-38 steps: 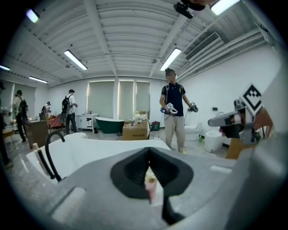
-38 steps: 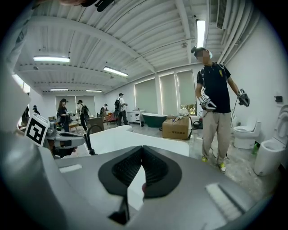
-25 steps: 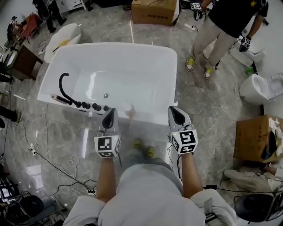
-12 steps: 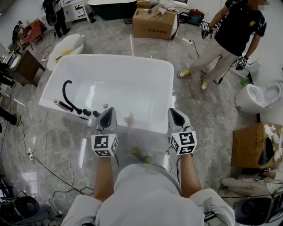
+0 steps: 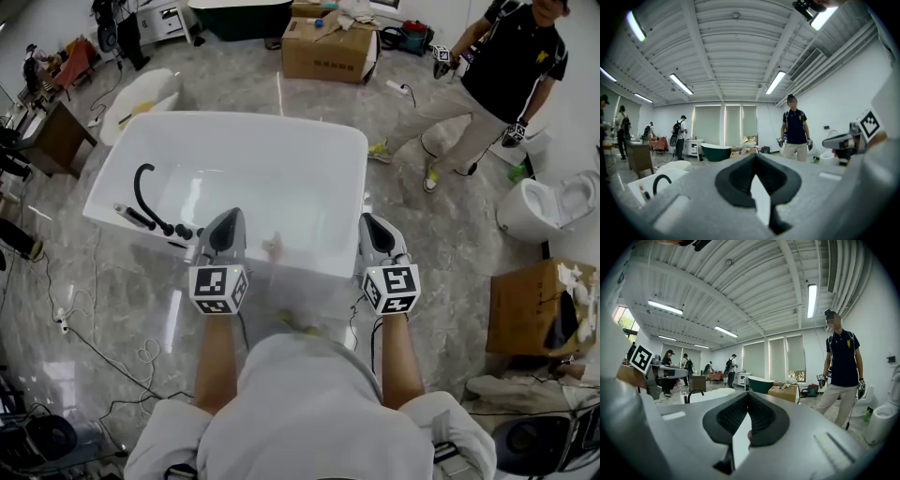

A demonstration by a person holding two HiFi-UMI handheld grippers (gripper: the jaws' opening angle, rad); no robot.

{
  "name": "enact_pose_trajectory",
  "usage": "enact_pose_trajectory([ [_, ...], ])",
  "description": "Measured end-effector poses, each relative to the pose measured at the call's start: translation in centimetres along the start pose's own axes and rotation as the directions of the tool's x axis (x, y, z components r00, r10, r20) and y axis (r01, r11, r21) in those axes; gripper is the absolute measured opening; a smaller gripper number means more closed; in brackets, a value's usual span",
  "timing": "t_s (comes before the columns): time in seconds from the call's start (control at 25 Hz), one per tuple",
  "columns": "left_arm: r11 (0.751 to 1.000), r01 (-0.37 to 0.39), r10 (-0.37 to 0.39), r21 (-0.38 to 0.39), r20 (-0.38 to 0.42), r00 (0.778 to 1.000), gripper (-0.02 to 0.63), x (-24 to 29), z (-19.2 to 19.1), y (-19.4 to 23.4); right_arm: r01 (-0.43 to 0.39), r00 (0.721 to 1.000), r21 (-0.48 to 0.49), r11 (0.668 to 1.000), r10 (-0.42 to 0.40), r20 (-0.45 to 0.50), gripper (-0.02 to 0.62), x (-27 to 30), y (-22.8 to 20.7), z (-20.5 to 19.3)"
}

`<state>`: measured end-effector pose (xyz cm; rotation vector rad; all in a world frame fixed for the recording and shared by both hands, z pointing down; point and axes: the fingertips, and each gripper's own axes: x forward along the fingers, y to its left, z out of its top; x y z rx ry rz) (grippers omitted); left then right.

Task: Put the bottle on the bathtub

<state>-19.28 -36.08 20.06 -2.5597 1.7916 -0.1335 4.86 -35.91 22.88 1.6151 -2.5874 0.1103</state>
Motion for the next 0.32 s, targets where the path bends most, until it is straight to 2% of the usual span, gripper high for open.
enact_pose_trajectory([
  [0.32,1.000,0.003,-0.003,0.002,0.009,1.000,-0.003,-0.18,0.53,0.88,0.008,1.000,-0.009,1.000,-0.008,0.017,0.002,0.38,0.57,0.56],
])
